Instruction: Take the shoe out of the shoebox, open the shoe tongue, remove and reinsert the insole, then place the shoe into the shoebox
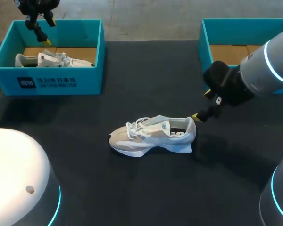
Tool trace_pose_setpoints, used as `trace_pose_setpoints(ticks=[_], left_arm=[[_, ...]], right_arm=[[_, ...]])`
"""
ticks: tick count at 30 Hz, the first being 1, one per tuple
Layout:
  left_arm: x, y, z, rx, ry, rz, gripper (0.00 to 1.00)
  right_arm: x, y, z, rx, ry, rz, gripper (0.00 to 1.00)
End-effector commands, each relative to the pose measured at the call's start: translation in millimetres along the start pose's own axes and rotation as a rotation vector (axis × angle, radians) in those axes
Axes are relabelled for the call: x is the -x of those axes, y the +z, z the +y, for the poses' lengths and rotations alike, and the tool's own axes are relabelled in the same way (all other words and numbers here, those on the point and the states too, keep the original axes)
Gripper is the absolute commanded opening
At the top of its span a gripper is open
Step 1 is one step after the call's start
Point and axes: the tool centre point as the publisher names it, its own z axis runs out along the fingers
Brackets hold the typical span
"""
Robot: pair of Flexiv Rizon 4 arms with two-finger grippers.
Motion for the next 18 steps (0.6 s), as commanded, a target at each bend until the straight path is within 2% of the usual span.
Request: trace_pose_setpoints(ticks=[1, 2, 3, 5, 8, 15, 18], left_arm=[[-0.6, 0.5, 0.4, 0.0, 0.001, -0.002, 1.0], [-0.6, 0.5, 0.4, 0.0, 0.001, -0.002, 1.0], [-0.6, 0.5, 0.4, 0.0, 0.001, -0.002, 1.0], [-0.6, 0.5, 0.4, 0.0, 0.001, -0.002, 1.0], [-0.6, 0.5, 0.4, 0.0, 0.001, -0.002, 1.0], [-0.6, 0.5, 0.4, 0.0, 0.001, -0.002, 1.0], [-0.6, 0.5, 0.4, 0.0, 0.001, -0.002, 1.0]], right_arm=[[1.0, -4.3, -11.7, 0.042, -0.007, 0.003, 1.0], [2.3, -4.4, -14.0, 0.042, -0.007, 0.003, 1.0], [4.5, -5.8, -20.5, 0.093, -0.014, 0.022, 1.0], [6.4, -7.3, -25.6, 0.106, -0.032, 0.025, 1.0], [9.4, -8.8, -33.1, 0.176, -0.05, 0.035, 1.0], [19.4, -4.8, -66.3, 0.19, -0.086, 0.068, 1.0], [25.1, -4.6, -79.9, 0.23, -0.07, 0.082, 1.0]])
